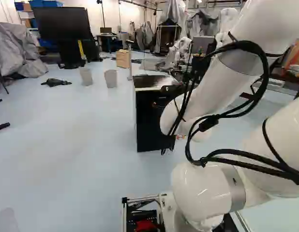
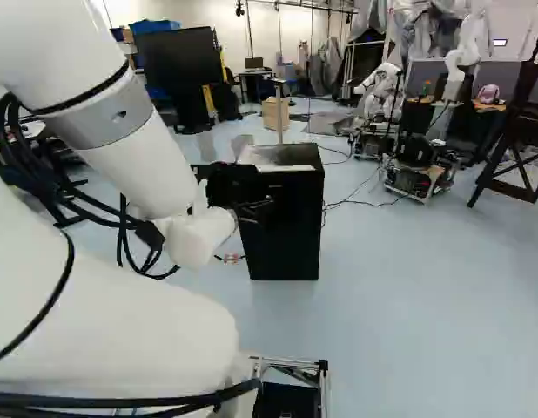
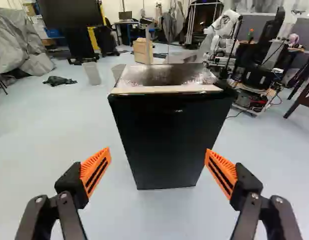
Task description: Grab a drink from the fridge
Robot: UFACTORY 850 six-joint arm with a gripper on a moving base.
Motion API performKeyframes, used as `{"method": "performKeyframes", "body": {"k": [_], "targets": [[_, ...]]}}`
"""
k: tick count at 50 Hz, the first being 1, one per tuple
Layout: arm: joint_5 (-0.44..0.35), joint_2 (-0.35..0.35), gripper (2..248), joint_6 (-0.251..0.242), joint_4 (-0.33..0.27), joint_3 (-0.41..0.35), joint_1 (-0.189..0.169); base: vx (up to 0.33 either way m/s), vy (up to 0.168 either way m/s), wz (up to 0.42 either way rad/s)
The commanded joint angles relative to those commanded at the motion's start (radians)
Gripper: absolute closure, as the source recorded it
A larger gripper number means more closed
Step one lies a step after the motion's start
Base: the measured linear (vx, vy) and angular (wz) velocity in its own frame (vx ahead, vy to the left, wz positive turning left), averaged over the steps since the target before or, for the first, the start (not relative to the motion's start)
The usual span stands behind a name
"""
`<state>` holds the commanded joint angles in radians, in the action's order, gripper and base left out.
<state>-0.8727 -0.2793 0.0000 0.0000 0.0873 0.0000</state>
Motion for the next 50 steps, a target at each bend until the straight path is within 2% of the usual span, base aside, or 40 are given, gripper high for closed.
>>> {"method": "performKeyframes", "body": {"k": [26, 50], "targets": [[0.000, 0.000, 3, 0.000, 0.000, 0.000, 0.000, 0.011, 0.002, -0.012], [0.000, 0.000, 3, 0.000, 0.000, 0.000, 0.000, 0.044, 0.043, -0.016]]}}
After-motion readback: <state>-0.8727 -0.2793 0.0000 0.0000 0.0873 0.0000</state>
